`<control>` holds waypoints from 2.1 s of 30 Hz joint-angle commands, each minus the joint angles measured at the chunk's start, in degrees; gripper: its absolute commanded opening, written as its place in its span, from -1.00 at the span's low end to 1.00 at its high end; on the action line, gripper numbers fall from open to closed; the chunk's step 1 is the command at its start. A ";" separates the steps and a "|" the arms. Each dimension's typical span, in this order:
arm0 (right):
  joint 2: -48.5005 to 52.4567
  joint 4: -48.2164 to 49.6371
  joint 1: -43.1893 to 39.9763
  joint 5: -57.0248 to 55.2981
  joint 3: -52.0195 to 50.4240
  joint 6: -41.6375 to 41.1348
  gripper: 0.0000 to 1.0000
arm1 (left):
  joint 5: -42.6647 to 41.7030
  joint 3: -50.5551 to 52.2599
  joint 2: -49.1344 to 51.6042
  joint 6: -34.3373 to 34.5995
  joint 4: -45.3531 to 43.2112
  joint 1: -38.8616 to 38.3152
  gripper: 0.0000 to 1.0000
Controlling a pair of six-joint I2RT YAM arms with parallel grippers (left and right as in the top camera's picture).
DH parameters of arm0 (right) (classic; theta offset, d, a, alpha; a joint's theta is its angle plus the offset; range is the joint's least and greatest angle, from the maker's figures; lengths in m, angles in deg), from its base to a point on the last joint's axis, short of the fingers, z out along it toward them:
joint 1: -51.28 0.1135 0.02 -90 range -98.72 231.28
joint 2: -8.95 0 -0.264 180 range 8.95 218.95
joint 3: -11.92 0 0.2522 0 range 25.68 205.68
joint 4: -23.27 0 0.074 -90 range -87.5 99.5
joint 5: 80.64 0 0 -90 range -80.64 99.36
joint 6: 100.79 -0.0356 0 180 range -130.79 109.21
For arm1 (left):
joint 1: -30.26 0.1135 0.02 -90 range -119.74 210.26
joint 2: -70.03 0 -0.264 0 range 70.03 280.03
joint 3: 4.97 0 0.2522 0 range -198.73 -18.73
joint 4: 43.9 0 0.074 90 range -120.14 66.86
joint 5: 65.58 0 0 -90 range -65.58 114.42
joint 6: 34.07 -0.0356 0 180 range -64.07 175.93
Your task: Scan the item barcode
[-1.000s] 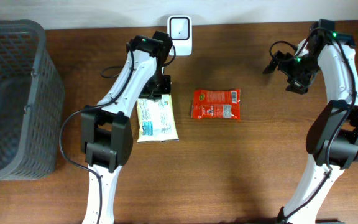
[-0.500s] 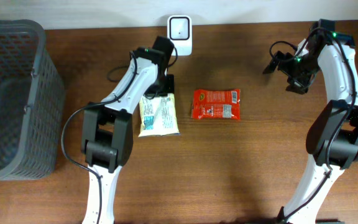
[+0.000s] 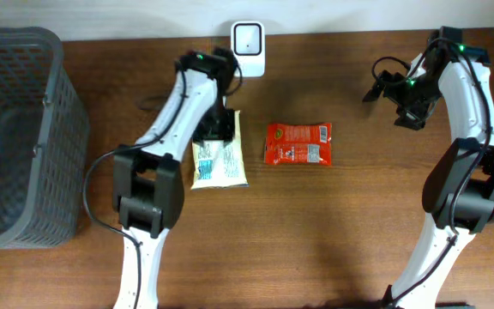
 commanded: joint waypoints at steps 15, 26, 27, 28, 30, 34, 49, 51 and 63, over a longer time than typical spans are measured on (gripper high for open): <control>-0.42 -0.07 -0.20 -0.57 0.50 0.55 0.97 | 0.17 -3.54 -0.24 -5.64 -5.95 -1.55 0.11; -0.42 -0.07 -0.20 -0.57 0.50 0.55 0.97 | -1.97 -3.98 -0.24 -5.64 -1.22 -1.62 0.98; -0.42 -0.07 -0.20 -0.57 0.50 0.55 0.97 | -1.97 -3.78 -0.24 -5.62 -1.11 -1.62 0.98; -0.42 -0.07 -0.20 -0.57 0.50 0.55 0.97 | -1.97 -3.37 -0.24 -5.64 -1.11 -1.66 0.98; -0.44 -0.07 -0.20 -0.57 0.50 0.55 0.97 | -0.17 -3.04 -0.24 -5.62 -1.03 -1.64 0.98; -0.42 -0.07 -0.20 -0.57 0.50 0.55 0.97 | 4.90 -3.04 -0.24 -2.67 -1.14 1.68 0.99; -0.42 -0.07 -0.20 -0.57 0.50 0.57 0.97 | 2.12 -2.32 -0.22 0.20 -2.21 9.57 0.98; -0.42 -0.07 -0.20 -0.57 0.50 0.55 0.97 | 2.12 -2.32 -0.24 0.22 -2.21 9.57 0.98; -0.35 -4.70 1.92 6.80 0.46 3.04 0.97 | 2.12 -2.32 -0.22 0.22 -2.21 9.55 0.98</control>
